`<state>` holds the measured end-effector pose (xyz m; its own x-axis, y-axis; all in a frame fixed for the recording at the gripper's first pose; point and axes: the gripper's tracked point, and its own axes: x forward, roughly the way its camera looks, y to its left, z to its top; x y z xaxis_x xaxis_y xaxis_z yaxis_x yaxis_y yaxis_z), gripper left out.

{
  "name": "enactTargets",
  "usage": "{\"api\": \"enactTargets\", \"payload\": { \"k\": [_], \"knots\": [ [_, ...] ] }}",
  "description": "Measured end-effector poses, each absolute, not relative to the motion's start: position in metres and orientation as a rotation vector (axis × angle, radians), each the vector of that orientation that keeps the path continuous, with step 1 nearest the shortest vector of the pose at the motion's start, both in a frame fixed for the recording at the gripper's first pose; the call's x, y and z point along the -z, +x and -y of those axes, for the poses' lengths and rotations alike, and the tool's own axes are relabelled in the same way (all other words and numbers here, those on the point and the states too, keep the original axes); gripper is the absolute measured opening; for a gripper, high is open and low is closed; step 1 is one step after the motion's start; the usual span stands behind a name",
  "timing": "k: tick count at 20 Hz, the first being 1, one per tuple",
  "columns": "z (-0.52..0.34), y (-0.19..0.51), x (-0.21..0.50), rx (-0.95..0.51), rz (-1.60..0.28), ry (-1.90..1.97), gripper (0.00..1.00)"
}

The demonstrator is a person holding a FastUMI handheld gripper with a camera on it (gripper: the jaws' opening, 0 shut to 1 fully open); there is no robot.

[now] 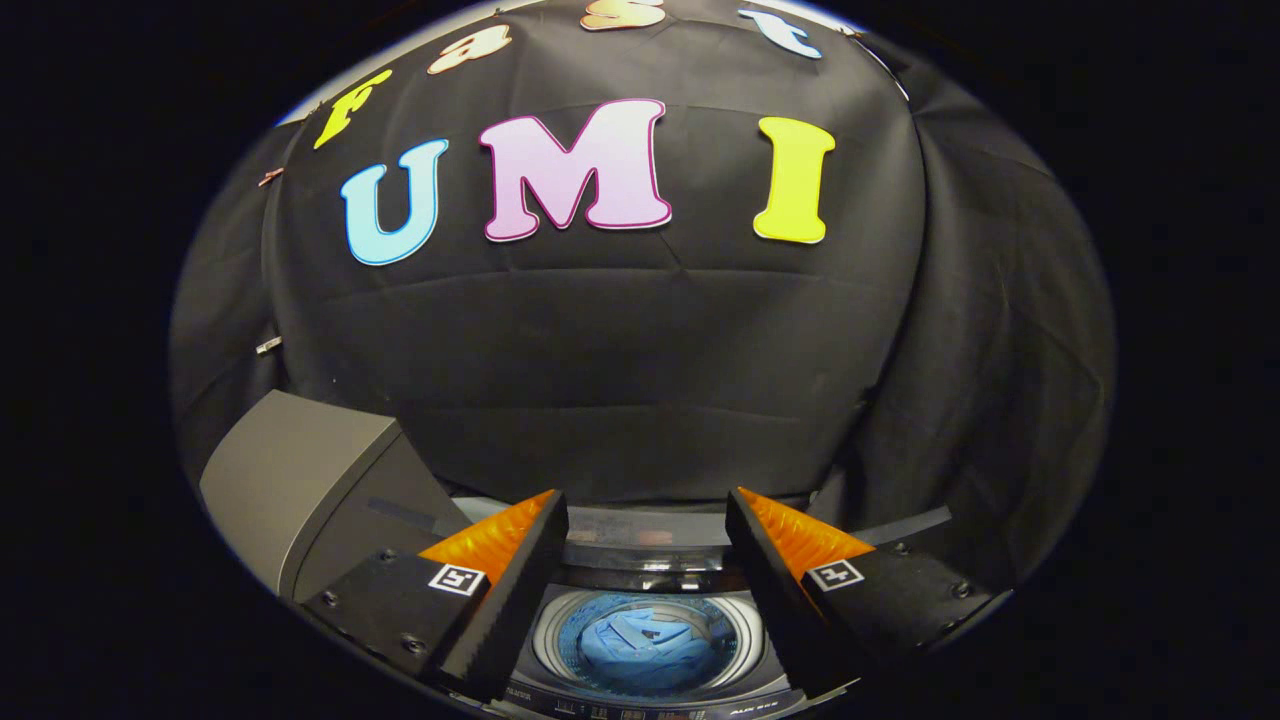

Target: Put the clothes into the washing machine and then close the washing machine lid.

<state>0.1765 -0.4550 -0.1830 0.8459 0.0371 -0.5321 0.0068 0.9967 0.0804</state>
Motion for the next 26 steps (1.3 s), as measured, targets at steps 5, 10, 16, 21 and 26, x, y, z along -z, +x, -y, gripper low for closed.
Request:
{"api": "enactTargets", "payload": {
  "k": [5,10,16,21,26],
  "knots": [
    [0.452,0.157,0.193,-0.016,-0.574,0.084,1.00],
    [0.448,0.133,0.207,-0.028,-0.632,0.104,1.00],
    [0.446,0.096,0.257,-0.022,-0.781,0.090,1.00],
    [0.446,0.117,0.201,-0.052,-0.577,0.103,1.00],
    [0.441,0.142,0.103,-0.046,-0.252,0.089,0.99]
  ]
}}
